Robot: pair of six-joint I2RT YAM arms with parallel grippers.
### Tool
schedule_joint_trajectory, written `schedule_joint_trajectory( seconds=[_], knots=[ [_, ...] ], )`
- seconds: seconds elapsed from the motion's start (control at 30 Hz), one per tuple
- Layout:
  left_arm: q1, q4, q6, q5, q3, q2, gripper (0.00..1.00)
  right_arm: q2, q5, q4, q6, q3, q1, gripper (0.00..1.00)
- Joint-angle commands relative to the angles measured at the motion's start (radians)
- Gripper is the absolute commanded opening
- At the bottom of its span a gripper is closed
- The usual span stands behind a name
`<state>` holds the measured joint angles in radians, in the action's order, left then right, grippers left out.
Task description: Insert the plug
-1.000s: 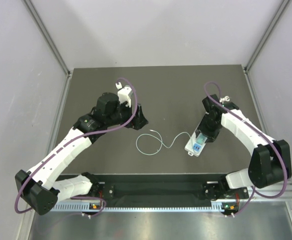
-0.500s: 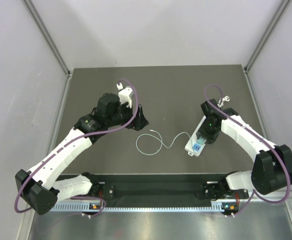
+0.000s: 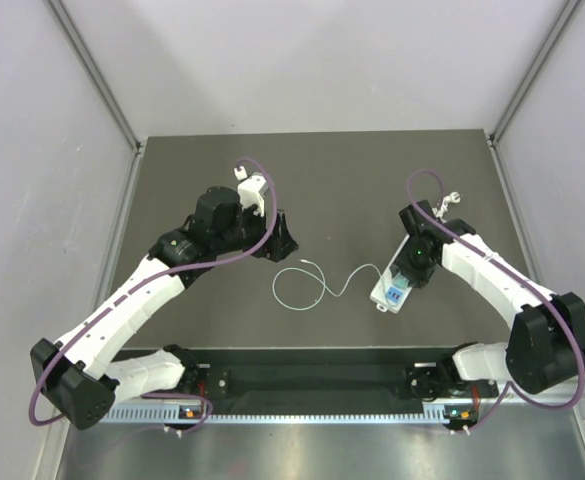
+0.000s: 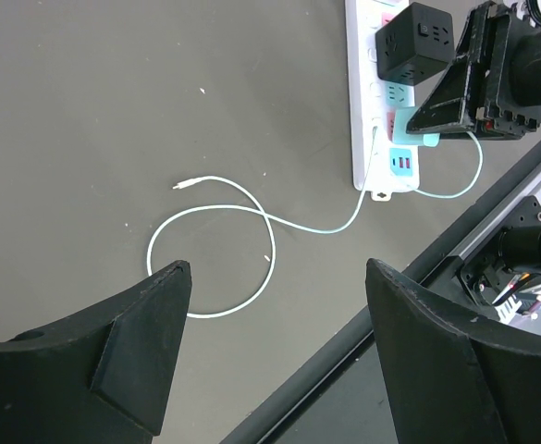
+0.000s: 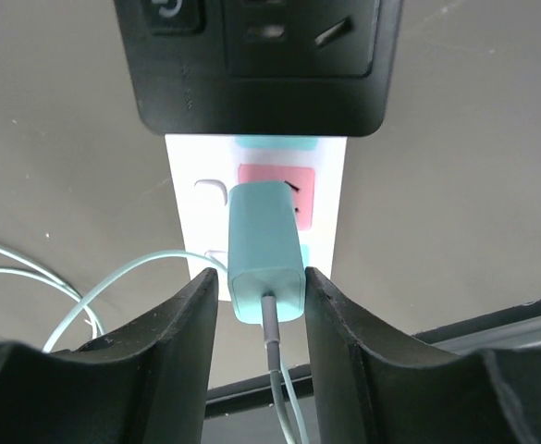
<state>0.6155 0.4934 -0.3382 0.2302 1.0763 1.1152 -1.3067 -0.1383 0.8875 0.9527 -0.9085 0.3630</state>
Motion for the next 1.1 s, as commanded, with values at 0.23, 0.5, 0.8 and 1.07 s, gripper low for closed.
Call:
schedule_joint_trajectory(
  seconds=[0.23, 0.5, 0.8, 1.07],
  knots=[
    [0.004, -0.041, 0.005, 0.001, -0.001, 0.002, 0.80, 0.038, -0.067, -0.019, 0.028, -0.003, 0.031, 0.15],
    [0.006, -0.039, 0.007, -0.005, -0.001, 0.002, 0.80, -0.043, -0.054, -0.022, -0.064, -0.027, 0.019, 0.00],
    [0.007, -0.041, 0.008, -0.011, -0.003, 0.012, 0.80, -0.106, 0.085, -0.127, -0.206, 0.002, -0.052, 0.00],
    [0.006, -0.036, 0.010, -0.019, -0.001, 0.035, 0.80, -0.134, 0.135, -0.156, -0.259, 0.031, -0.119, 0.00]
  ],
)
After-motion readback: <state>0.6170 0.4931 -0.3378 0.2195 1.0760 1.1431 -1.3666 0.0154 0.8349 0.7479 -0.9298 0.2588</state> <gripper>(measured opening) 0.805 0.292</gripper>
